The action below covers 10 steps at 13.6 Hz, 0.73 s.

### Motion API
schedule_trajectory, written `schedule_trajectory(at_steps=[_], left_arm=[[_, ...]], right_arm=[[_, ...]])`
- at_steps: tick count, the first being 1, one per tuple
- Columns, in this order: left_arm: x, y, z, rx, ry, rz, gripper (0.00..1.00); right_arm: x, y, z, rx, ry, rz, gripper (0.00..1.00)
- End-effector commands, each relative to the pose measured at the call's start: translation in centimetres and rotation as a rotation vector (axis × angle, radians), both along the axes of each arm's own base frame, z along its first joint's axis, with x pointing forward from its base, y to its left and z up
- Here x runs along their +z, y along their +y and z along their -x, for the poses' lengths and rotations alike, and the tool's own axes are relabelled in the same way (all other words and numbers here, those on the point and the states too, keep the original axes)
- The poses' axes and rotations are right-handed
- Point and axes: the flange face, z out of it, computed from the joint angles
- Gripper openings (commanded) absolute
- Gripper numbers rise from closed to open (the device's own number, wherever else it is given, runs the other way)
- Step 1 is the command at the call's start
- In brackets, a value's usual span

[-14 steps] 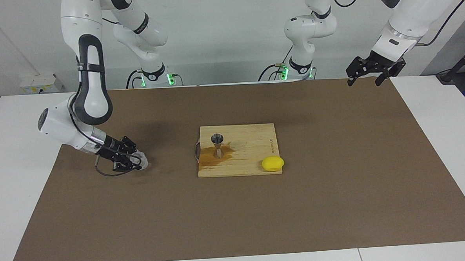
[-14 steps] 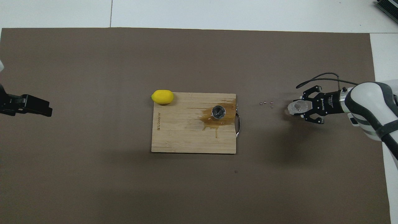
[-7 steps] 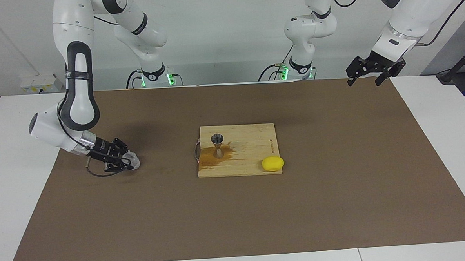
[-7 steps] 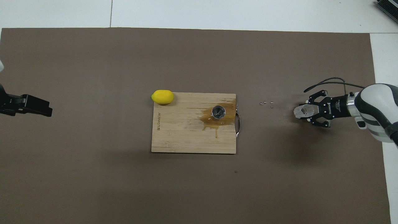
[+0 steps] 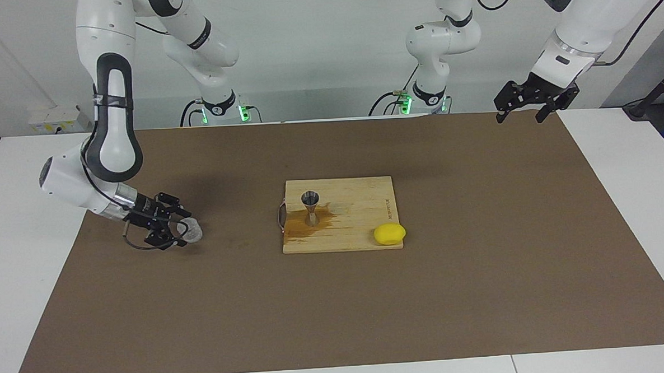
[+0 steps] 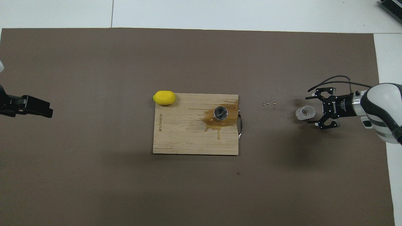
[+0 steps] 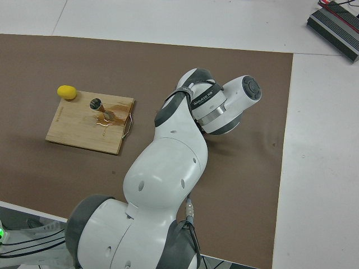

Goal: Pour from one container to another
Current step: 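Lower the clear glass onto the table and open the right gripper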

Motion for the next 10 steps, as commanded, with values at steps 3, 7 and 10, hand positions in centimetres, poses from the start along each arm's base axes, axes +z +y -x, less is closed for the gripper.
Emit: schedule_trajectory(at_steps=[3, 7, 10], left_arm=[[0.2, 0.2, 0.5, 0.001, 0.004, -0.022, 1.0], [0.2, 0.2, 0.6, 0.001, 0.006, -0.022, 1.0], [0.2, 0.2, 0.5, 0.001, 0.004, -0.022, 1.0]], right_arm=[[6.5, 3.0, 1.2, 0.212, -0.09, 0.124, 0.99], [9.0, 10.6, 1.6, 0.797, -0.228, 0.228, 0.99], [13.8, 15.4, 1.4, 1.161, -0.34, 0.377, 0.99]])
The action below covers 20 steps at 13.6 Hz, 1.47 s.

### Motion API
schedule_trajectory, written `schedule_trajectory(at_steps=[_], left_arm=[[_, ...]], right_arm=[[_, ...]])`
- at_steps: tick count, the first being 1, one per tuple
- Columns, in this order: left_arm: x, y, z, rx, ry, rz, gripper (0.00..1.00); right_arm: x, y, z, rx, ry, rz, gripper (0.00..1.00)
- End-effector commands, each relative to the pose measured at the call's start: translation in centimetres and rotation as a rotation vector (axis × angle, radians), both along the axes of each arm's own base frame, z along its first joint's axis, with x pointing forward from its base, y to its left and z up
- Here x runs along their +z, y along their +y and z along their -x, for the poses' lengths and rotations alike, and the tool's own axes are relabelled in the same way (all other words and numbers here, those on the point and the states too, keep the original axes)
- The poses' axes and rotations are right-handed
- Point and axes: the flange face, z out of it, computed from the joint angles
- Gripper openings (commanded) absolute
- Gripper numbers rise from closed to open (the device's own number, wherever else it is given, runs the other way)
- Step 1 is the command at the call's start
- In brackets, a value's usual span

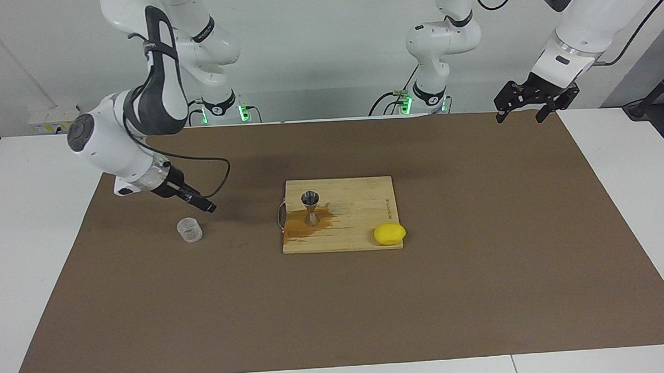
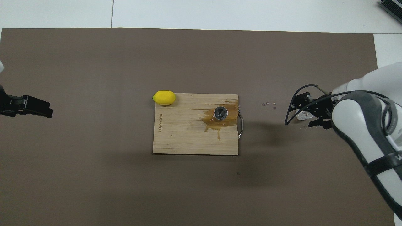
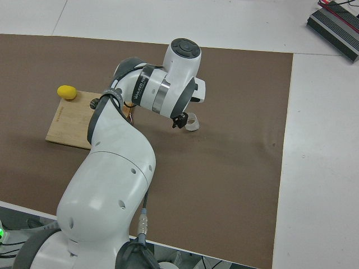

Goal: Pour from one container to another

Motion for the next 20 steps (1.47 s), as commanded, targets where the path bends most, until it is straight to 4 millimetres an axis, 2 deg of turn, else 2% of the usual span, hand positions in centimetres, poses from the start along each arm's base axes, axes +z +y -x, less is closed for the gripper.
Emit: schedule_trajectory(at_steps=[1, 2, 4, 6, 13, 15, 20], left_arm=[[0.2, 0.2, 0.6, 0.001, 0.006, -0.022, 1.0], [0.2, 0.2, 0.5, 0.001, 0.004, -0.022, 1.0], [0.2, 0.1, 0.5, 0.0, 0.004, -0.022, 1.0], [0.2, 0.2, 0.5, 0.001, 0.004, -0.022, 1.0], [0.2, 0.2, 0.5, 0.0, 0.004, -0.022, 1.0], [0.2, 0.2, 0.5, 0.001, 0.004, -0.022, 1.0], [0.2, 0.2, 0.5, 0.001, 0.004, -0.022, 1.0]], right_arm=[[4.9, 3.2, 0.3, 0.256, -0.087, 0.156, 0.99], [7.0, 3.7, 0.4, 0.313, -0.119, 0.24, 1.0], [10.2, 3.9, 0.6, 0.321, -0.145, 0.263, 1.0], [11.3, 4.3, 1.1, 0.323, -0.155, 0.265, 1.0], [19.8, 3.5, 0.8, 0.319, -0.203, 0.276, 1.0], [20.7, 3.0, 0.9, 0.363, -0.193, 0.267, 1.0], [20.7, 2.2, 1.7, 0.423, -0.163, 0.259, 1.0]])
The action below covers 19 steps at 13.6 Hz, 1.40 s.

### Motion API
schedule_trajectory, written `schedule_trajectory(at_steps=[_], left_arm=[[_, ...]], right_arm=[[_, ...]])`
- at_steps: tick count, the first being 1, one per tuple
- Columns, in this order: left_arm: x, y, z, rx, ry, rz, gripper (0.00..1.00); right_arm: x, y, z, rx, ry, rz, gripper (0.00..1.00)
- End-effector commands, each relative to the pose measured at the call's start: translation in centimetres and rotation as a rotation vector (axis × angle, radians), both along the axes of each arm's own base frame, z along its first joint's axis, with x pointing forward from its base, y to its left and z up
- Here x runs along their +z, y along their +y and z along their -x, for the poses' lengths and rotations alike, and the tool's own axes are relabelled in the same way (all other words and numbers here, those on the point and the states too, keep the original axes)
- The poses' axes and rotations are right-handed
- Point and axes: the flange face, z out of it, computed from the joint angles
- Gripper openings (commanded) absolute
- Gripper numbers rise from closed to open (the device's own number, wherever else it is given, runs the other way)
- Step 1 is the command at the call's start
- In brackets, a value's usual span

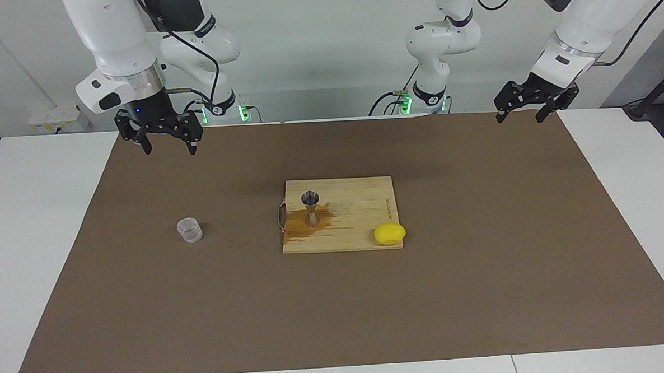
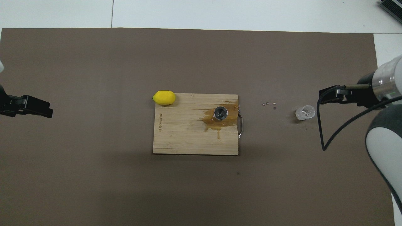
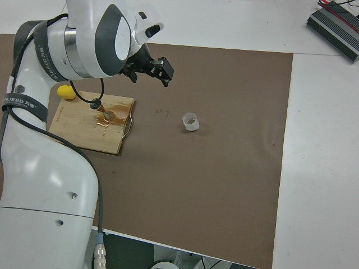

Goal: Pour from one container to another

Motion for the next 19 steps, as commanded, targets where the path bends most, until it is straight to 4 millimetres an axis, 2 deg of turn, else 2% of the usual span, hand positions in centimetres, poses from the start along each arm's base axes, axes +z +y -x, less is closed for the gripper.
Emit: schedule_trajectory(at_steps=[1, 8, 19], left_arm=[[0.17, 0.17, 0.56, 0.001, 0.005, -0.022, 1.0], [0.18, 0.17, 0.54, 0.001, 0.004, -0.022, 1.0], [0.18, 0.17, 0.54, 0.001, 0.004, -0.022, 1.0]], right_arm=[[0.34, -0.38, 0.07, 0.037, 0.021, 0.005, 1.0], [0.12, -0.48, 0.29, 0.016, 0.037, -0.026, 1.0], [0.86, -0.17, 0.78, 0.027, 0.026, -0.032, 1.0]])
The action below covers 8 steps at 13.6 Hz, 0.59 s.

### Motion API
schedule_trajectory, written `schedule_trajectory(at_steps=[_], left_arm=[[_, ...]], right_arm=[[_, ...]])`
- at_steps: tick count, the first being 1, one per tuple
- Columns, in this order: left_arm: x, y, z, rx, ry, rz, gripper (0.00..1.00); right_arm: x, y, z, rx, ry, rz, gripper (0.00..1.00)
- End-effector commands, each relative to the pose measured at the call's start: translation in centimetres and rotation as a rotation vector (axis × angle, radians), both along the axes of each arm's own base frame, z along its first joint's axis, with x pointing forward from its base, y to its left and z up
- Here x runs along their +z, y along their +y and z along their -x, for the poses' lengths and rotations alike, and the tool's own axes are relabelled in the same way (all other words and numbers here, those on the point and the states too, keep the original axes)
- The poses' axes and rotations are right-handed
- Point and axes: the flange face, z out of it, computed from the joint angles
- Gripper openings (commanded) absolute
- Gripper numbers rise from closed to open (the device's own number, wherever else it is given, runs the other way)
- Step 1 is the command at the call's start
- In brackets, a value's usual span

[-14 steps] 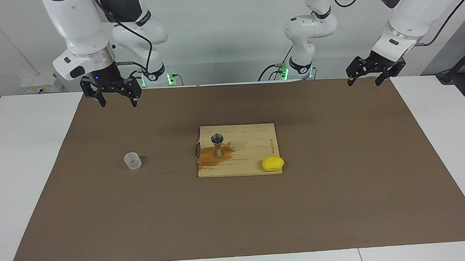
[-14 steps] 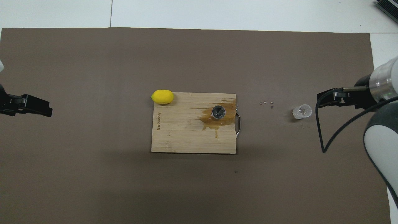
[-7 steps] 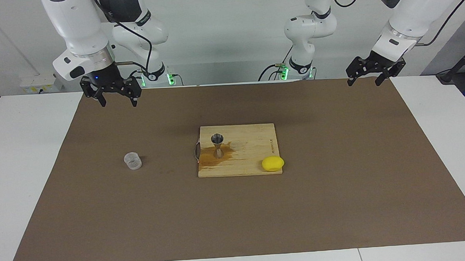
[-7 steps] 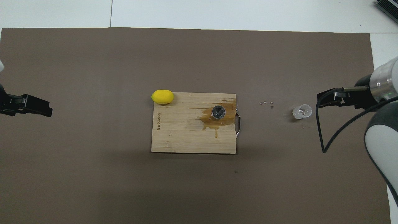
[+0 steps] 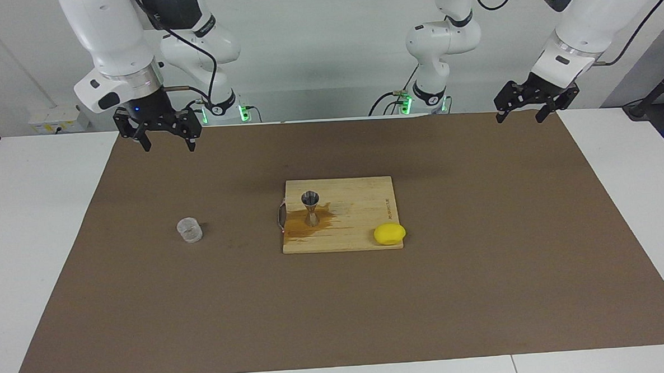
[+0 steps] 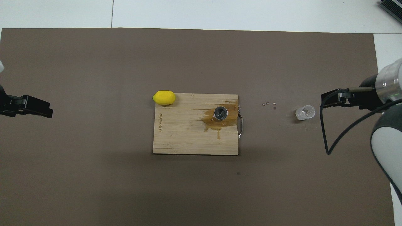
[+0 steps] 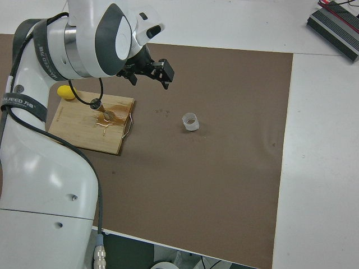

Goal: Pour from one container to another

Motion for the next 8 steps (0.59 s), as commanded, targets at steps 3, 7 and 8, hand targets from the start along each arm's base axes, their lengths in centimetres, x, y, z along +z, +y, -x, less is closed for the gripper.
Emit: schedule_trajectory(at_steps=[3, 7, 8], left_arm=[[0.18, 0.17, 0.54, 0.0, 0.004, -0.022, 1.0], [0.18, 0.17, 0.54, 0.001, 0.004, -0.022, 1.0], [0.18, 0.17, 0.54, 0.001, 0.004, -0.022, 1.0]], right_arm=[[0.89, 0.33, 0.83, 0.026, 0.005, -0.027, 1.0], [0.45, 0.68, 1.33, 0.033, 0.013, -0.045, 1.0], [0.49, 0.7, 1.28, 0.041, 0.009, -0.046, 1.0]])
